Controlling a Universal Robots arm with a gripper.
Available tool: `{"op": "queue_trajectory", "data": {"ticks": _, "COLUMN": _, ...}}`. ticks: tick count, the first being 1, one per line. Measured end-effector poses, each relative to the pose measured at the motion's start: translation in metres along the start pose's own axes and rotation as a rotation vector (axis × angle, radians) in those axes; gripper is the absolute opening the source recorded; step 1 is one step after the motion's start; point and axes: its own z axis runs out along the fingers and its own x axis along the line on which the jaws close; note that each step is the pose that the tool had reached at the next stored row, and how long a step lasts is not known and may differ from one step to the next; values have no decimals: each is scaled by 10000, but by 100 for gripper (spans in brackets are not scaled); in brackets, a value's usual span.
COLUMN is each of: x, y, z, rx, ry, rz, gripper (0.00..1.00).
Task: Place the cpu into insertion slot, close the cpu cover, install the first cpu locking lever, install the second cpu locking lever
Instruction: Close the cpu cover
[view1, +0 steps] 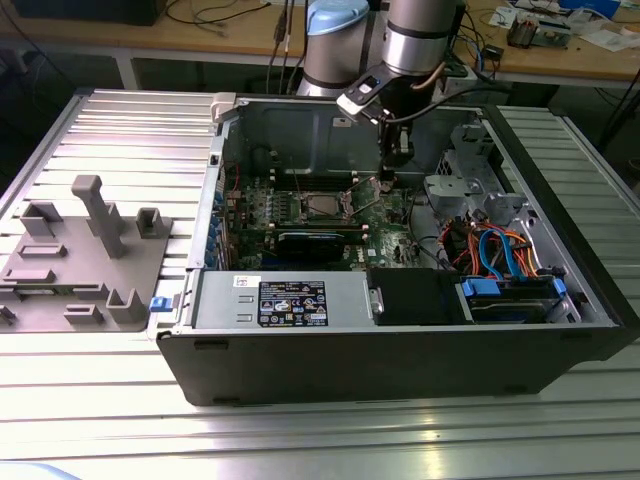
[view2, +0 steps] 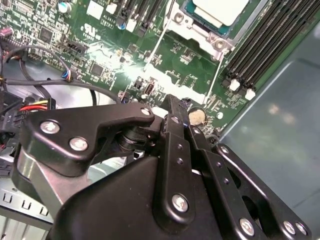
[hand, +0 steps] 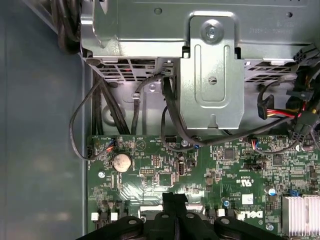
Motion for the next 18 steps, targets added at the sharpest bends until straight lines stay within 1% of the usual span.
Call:
{"op": "queue_trajectory", "data": {"ticks": 1, "x": 1, "y": 26, "z": 11, "rx": 0, "ry": -4, "rz": 1, "gripper": 11}}
{"op": "queue_trajectory", "data": {"ticks": 5, "x": 3, "y": 83, "z": 55, "rx": 0, "ry": -9, "rz": 0, "gripper": 11}}
{"op": "queue_trajectory", "data": {"ticks": 8, "x": 5, "y": 106, "z": 86, "rx": 0, "ry": -8, "rz": 0, "gripper": 11}}
{"op": "queue_trajectory", "data": {"ticks": 15, "x": 10, "y": 107, "z": 181, "rx": 0, "ry": -8, "rz": 0, "gripper": 11}}
{"op": "queue_trajectory", "data": {"ticks": 17, "x": 10, "y": 98, "z": 185, "rx": 1, "ry": -8, "rz": -1, "gripper": 11}}
{"op": "queue_trajectory", "data": {"ticks": 18, "x": 10, "y": 80, "z": 185, "rx": 1, "ry": -5, "rz": 0, "gripper": 11}}
